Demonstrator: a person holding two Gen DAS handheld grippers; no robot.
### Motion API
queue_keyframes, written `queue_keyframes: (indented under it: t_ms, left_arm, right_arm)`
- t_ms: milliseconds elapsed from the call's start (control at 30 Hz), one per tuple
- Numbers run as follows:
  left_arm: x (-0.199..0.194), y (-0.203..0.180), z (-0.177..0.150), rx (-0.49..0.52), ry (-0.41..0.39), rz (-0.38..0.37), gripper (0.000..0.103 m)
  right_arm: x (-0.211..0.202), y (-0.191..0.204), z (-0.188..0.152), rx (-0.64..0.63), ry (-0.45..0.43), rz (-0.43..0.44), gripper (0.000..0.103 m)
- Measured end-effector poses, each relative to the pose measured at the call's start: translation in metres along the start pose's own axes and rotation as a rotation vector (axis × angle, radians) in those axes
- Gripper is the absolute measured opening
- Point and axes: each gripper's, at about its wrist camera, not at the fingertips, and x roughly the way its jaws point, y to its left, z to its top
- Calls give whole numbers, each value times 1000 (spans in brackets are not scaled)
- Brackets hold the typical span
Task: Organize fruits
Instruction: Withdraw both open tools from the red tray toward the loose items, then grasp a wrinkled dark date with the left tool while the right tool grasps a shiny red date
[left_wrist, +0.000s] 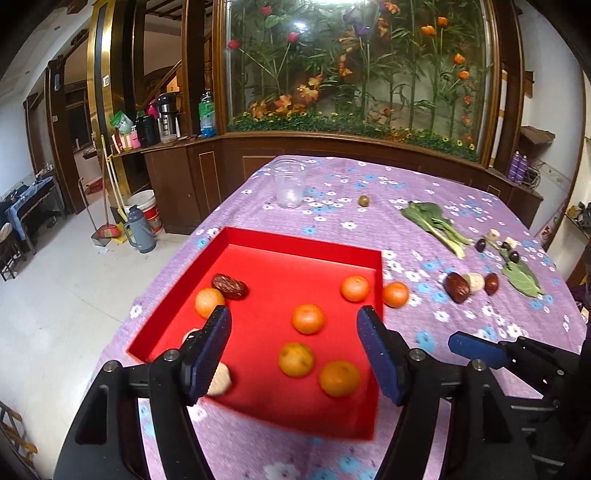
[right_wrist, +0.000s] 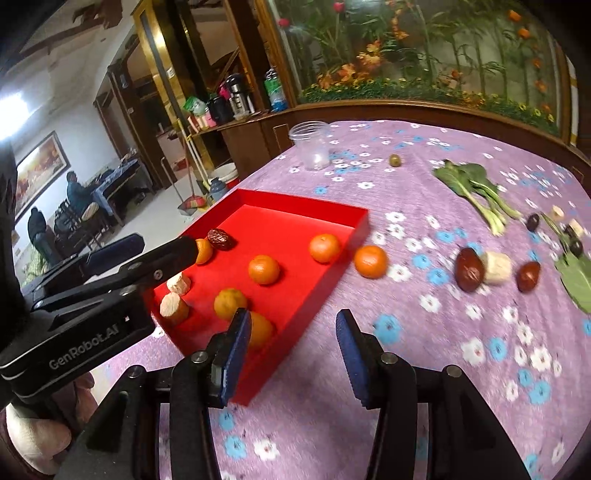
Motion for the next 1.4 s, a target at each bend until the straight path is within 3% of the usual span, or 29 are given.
queue_keyframes:
  t_ms: [267,367,600,933,1300,1400]
  left_arm:
    - [-19,-8,-18,-11,8,-37,71]
    - [-24,-5,-23,-26,8,-45,75]
    - [-17,-23,-31,-22,40,-111,76]
    - [1,-61,-47,66,111,-192,76]
    - [26,-61,-53,30,178,-222,76]
    - [24,-64,-47,21,162,-250,76]
  right_arm:
    - [-24,-25,-33,105,-11,15,57]
    - [-37,-41,-54,130,-13,-9,58]
    - [-81,-121,-99,340,-28,-84,58]
    - [-114,-163,-107,438,-100,-118,64]
    - [-93,-172,-104,440,-55,-102,65]
    - [-88,-175,-95,422,-43,-107,65]
